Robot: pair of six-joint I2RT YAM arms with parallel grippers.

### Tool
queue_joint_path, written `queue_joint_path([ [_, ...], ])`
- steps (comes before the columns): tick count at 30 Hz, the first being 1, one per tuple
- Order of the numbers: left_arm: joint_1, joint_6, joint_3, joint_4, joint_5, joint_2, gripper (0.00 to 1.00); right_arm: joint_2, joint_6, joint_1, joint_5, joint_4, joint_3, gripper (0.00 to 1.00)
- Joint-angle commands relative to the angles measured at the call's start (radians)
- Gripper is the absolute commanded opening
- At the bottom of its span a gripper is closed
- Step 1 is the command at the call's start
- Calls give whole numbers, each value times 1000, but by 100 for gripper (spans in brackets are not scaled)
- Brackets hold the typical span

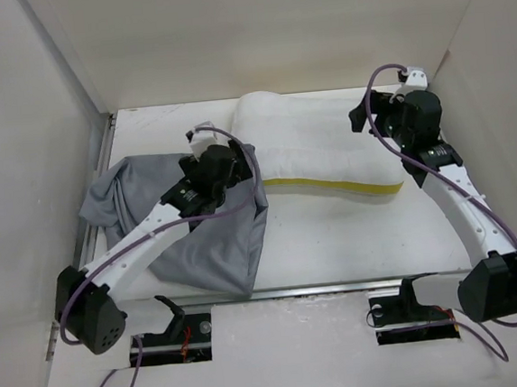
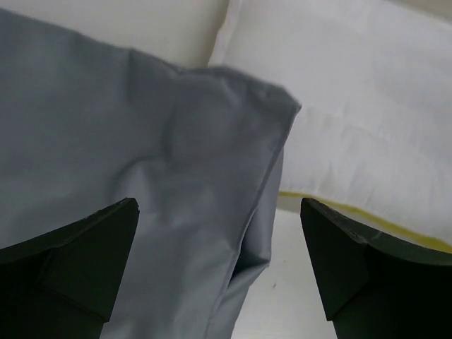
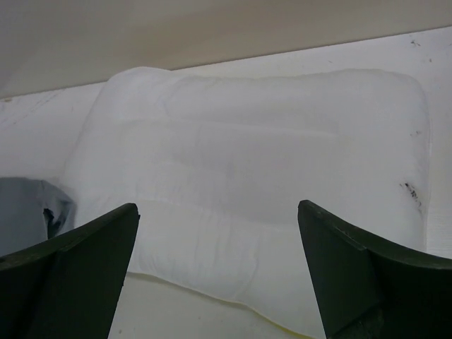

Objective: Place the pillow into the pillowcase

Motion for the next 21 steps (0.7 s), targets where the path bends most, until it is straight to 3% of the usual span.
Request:
queue_joint_path([
  [1,-38,-24,-33,-86,96,94,100,43,-106,50,-64,-2,54,99],
  [7,-78,-72,-35,-115,153,260,100,207,-267,239,54,-54,154,99],
  [13,-78,-92,-3,-129,153,408,89,529,-356,340,136,-103,312,99],
  [14,-66,-92,7,-129,153,426,81,571,-356,341,136,-115,370,99],
  [17,-39,-119,7,-142,165,486,69,721,-334,341,156,-175,483,99],
  [18,-24,-119,7,-142,174,498,57,782,-318,341,172,-195,507,99],
  [21,-13,-119,27,-133,174,523,39,829,-263,322,234,-235,527,84],
])
